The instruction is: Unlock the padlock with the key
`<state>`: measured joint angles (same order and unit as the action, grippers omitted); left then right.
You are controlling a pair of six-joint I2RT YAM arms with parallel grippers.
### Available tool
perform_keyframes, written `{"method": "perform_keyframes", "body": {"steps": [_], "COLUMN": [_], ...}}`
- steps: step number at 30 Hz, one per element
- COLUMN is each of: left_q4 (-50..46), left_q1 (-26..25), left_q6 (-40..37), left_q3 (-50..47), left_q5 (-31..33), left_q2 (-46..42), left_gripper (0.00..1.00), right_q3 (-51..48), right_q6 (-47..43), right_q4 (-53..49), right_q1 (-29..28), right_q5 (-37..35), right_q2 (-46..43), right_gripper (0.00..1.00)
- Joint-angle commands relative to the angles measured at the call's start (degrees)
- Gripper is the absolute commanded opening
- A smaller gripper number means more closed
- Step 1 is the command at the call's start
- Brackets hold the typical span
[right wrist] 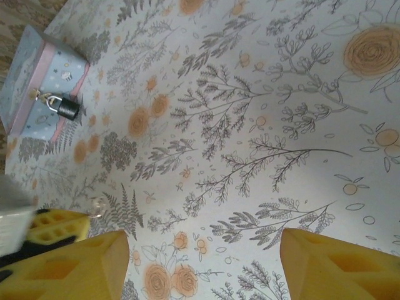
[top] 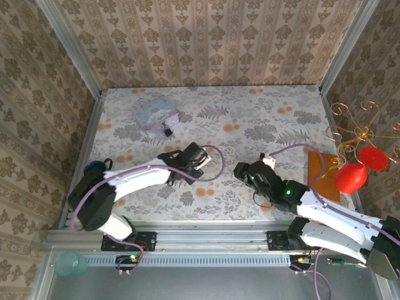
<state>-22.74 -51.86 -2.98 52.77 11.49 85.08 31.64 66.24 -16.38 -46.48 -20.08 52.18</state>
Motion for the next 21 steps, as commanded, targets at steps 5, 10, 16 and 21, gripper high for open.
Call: {"method": "perform_keyframes", "body": {"steps": [5,10,16,21], "left_q4": [14.02,18.79,22.15,22.49], "left_q1": [1.42,1.37,1.30,2.22], "left_q6": [1.50,0.62,0.78,2.19], "left_q3": [-8.07,-12.16,-13.75,-13.43], "left_q5": [-17.73,-21.85,-25.63,-26.42], "left_q2": [-13.45,-17.67,-18.67,-18.63], "left_gripper": [0.00,0.00,0.00,0.00], "right_q3": [-0.13,4.65,5.71,7.11], "right_q6": [-1.59,-4.28,-4.90,-6.59], "right_q4": [13.12,14.29,17.70,15.63], "right_q1": [0.24,-0.26,-0.70,-2.42], "right_q5": [13.06,17.74,21.64,20.21], "right_q2": [8.21,12.00,14.08,15.58], "right_gripper": [0.64,0.64,0.59,0.47]}}
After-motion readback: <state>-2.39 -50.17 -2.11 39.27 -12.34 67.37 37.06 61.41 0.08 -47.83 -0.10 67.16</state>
